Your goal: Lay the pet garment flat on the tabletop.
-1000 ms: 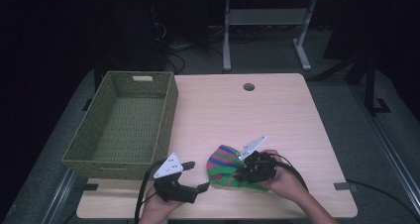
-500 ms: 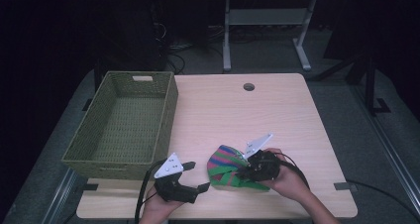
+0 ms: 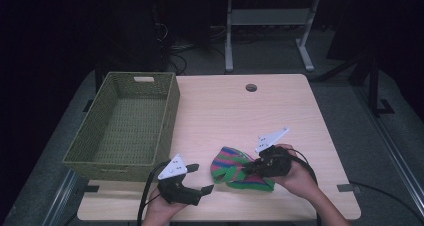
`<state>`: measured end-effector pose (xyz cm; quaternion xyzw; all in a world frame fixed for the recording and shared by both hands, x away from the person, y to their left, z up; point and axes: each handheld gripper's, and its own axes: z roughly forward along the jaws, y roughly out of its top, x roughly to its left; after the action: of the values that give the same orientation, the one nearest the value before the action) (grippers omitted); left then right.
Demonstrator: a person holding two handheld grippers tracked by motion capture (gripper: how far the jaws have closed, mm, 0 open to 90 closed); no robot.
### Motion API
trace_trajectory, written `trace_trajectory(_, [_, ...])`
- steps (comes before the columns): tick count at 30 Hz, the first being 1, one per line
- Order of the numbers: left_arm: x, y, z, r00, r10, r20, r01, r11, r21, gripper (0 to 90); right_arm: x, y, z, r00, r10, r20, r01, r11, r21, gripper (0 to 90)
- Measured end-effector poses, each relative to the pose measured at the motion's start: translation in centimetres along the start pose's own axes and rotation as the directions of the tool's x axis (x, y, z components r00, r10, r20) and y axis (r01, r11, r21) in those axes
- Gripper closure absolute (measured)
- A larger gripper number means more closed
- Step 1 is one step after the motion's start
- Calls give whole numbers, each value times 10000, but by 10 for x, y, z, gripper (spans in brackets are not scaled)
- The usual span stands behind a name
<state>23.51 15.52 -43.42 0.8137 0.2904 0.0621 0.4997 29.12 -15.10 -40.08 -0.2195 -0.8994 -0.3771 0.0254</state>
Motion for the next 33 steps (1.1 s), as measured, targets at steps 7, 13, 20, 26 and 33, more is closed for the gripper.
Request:
trace_trajectory(7, [1, 0, 2, 9999, -55, 93, 55, 10000, 7, 143, -2, 2, -6, 10000, -69, -24, 68, 9998, -162, 813])
trace_trajectory(13, [0, 0, 4, 9997, -21, 223, 19, 10000, 94, 146, -2, 8, -15, 9999, -148, 50, 151, 9986, -505, 813])
trace_trajectory(20, [1, 1, 8, 9995, -12, 316, 8, 9999, 146, 153, -4, 15, -27, 9997, -187, -136, 173, 9949, -992, 813])
trace_trajectory(26, [5, 4, 12, 9991, -107, 419, 100, 9998, 176, 176, -4, 17, -37, 9989, -330, -343, 286, 9922, -1210, 813])
trace_trajectory(33, [9, 7, 22, 9985, -168, 514, 148, 9992, 383, 208, -6, 21, -41, 9978, -410, -527, 335, 9903, -1352, 814])
